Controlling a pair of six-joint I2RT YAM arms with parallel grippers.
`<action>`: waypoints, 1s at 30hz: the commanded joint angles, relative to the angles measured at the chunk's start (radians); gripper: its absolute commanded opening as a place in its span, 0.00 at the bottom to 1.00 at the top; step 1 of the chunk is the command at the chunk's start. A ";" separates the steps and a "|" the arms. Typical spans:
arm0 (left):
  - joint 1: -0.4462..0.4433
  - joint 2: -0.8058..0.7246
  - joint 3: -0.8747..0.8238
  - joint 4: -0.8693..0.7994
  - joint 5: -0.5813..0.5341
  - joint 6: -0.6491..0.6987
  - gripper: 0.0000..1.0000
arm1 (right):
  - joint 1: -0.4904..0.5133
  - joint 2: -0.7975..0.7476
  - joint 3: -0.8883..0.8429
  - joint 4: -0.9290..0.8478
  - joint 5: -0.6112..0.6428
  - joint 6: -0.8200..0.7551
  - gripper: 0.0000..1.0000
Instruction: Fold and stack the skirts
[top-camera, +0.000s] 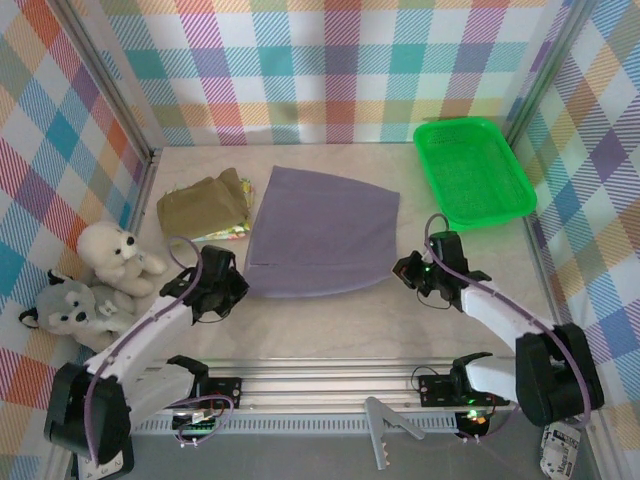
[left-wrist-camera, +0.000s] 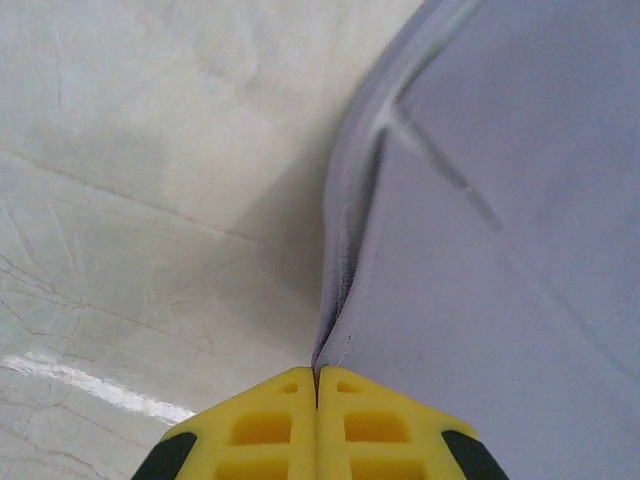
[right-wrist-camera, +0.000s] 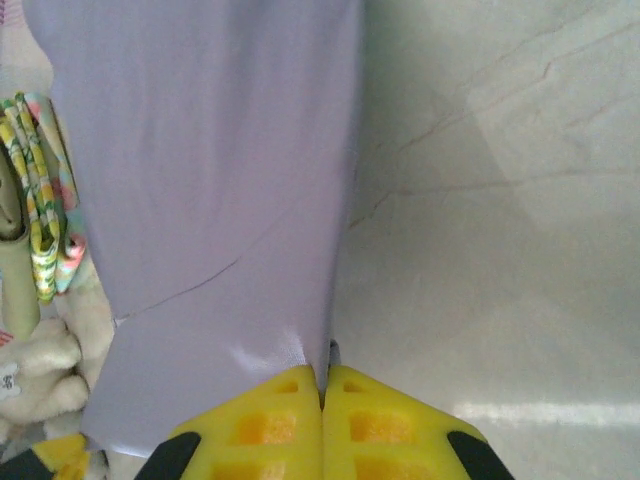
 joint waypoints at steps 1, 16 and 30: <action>0.000 -0.066 0.117 -0.069 -0.086 0.055 0.00 | 0.002 -0.078 0.059 -0.109 -0.005 -0.026 0.00; 0.049 0.329 0.717 -0.013 -0.184 0.302 0.00 | 0.002 0.183 0.534 -0.250 0.250 0.041 0.00; 0.060 0.267 0.692 -0.107 -0.127 0.298 0.00 | 0.002 0.039 0.355 -0.203 0.156 0.167 0.00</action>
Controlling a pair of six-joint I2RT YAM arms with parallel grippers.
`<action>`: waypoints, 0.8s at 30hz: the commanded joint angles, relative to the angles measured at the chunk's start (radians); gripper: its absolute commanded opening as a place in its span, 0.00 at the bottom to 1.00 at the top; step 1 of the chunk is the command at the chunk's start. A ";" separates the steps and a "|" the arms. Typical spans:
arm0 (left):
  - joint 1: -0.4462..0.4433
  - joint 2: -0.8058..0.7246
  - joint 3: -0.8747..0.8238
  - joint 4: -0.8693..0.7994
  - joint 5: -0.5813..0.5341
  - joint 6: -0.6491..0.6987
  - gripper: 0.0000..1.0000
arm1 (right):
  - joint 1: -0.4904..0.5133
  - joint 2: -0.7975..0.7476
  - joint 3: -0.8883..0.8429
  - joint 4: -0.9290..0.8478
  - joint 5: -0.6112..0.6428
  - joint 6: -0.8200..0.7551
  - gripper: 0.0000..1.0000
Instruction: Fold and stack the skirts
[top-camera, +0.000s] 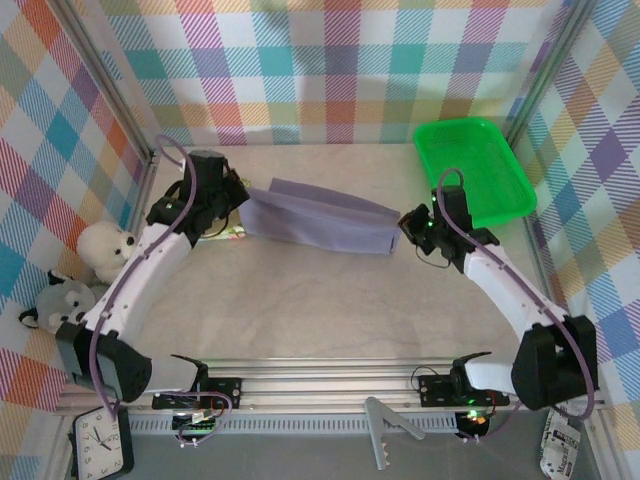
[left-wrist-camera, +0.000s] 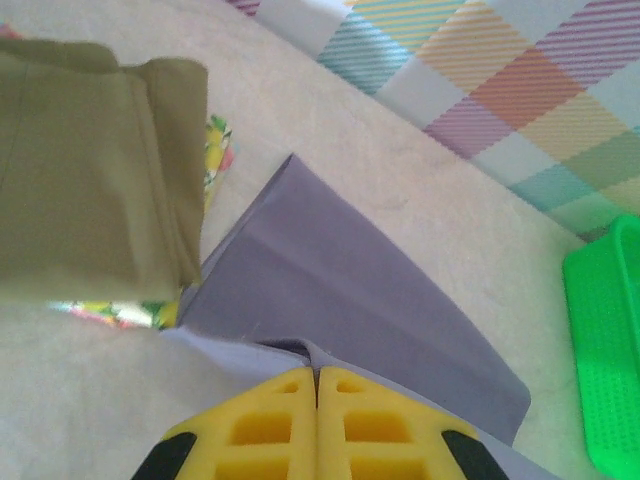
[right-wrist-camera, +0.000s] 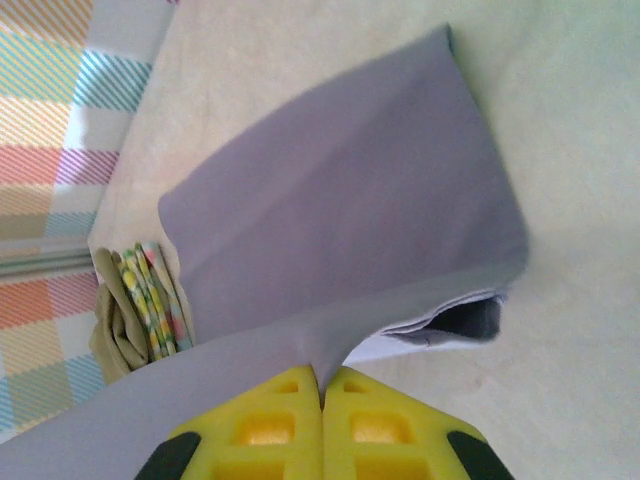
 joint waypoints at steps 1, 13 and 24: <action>0.015 -0.088 -0.054 -0.048 0.002 -0.025 0.00 | 0.002 -0.070 -0.046 -0.010 -0.030 0.020 0.00; 0.021 0.011 -0.038 -0.069 0.025 -0.016 0.00 | -0.004 0.026 -0.048 0.026 -0.105 0.021 0.00; 0.031 0.394 0.291 0.006 0.020 0.075 0.00 | -0.069 0.282 0.115 0.073 -0.092 -0.036 0.00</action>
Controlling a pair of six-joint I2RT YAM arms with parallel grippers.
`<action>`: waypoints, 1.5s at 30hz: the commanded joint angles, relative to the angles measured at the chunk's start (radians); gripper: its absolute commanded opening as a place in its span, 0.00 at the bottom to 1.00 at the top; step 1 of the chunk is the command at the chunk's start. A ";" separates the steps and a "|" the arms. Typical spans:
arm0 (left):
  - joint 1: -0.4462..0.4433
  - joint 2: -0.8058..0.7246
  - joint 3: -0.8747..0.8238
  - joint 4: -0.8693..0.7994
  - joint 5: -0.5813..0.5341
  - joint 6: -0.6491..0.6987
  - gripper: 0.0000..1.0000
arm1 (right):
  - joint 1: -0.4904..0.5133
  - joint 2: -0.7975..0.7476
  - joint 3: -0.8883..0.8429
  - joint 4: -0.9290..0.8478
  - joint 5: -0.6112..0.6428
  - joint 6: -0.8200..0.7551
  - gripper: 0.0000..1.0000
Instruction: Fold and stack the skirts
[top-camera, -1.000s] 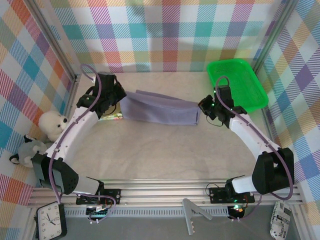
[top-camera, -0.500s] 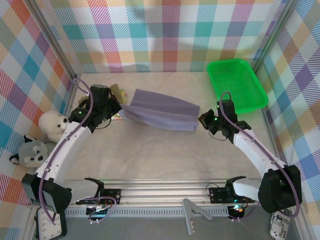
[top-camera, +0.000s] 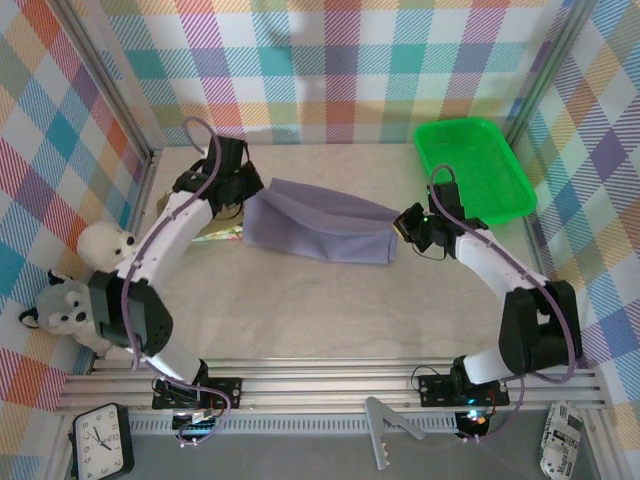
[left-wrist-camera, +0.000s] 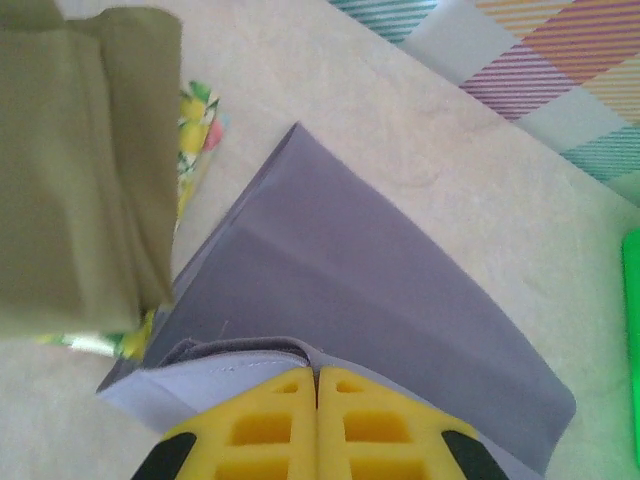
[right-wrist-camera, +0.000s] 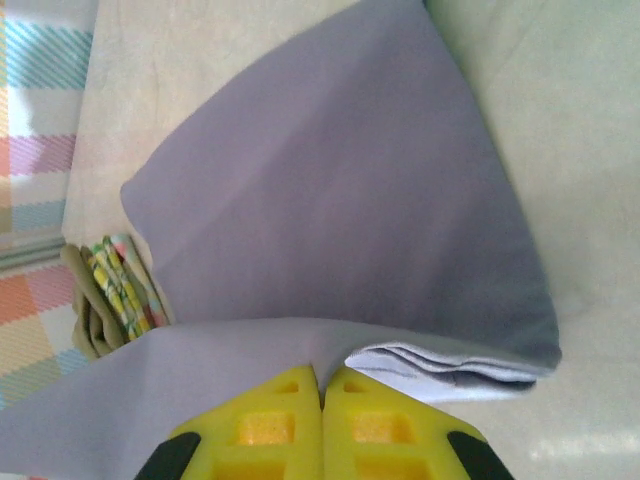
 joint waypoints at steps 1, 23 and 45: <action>0.027 0.107 0.098 0.026 -0.015 0.047 0.00 | -0.028 0.084 0.053 0.034 0.007 -0.042 0.00; 0.064 0.631 0.606 -0.165 -0.009 0.076 0.14 | -0.100 0.430 0.317 0.027 -0.128 -0.155 0.18; -0.025 0.673 0.447 -0.127 0.368 0.041 1.00 | 0.099 0.380 0.203 0.187 -0.168 -0.192 0.99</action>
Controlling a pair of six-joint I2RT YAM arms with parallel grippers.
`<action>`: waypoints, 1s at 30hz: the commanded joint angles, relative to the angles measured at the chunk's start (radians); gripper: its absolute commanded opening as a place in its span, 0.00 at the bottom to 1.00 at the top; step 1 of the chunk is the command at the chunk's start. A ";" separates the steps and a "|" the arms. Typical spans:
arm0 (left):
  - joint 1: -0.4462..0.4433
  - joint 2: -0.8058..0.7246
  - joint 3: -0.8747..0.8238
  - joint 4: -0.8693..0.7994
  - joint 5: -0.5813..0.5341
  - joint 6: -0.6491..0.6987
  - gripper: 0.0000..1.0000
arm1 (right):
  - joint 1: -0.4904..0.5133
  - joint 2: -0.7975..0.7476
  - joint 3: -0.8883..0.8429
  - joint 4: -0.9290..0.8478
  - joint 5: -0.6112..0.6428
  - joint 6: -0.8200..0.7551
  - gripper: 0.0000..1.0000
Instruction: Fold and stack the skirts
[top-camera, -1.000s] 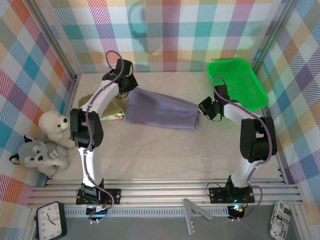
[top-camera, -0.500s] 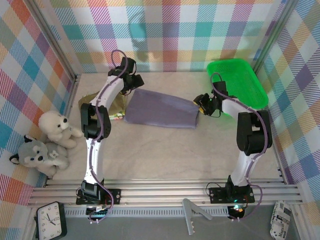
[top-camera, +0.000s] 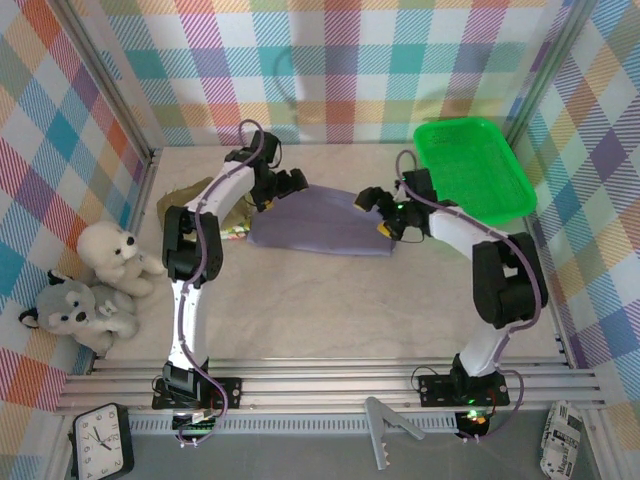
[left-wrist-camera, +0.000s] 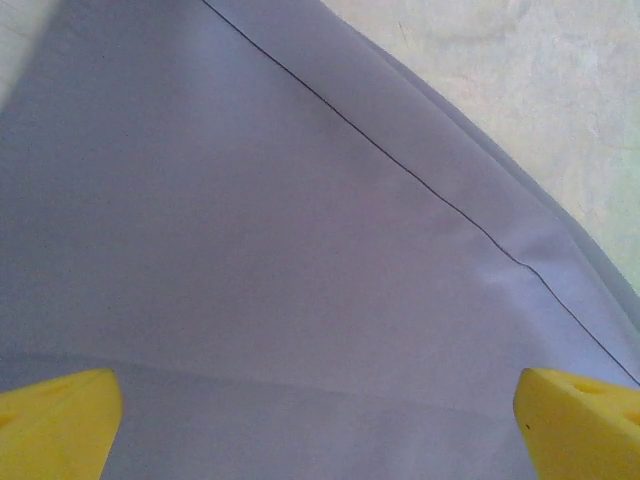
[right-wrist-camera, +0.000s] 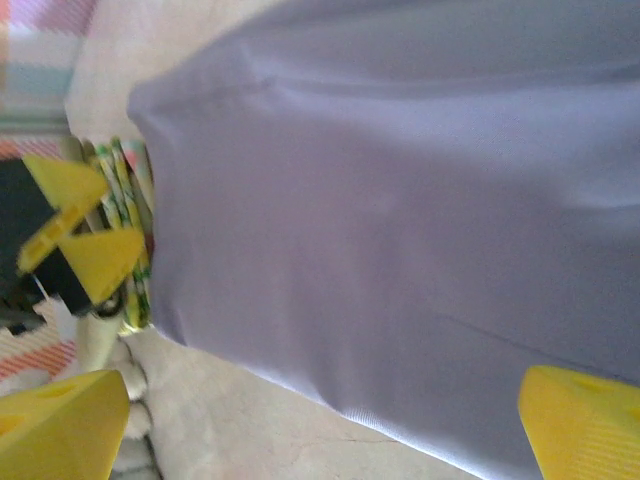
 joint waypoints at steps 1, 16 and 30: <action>-0.027 0.048 -0.011 0.023 0.054 -0.022 1.00 | 0.013 0.072 0.017 0.052 0.006 0.004 0.99; -0.109 -0.194 -0.581 0.258 0.125 -0.195 1.00 | -0.045 0.006 -0.088 -0.283 0.027 -0.298 0.99; -0.095 -0.238 -0.369 0.132 0.112 -0.166 1.00 | -0.001 0.014 0.068 -0.073 -0.067 -0.135 0.99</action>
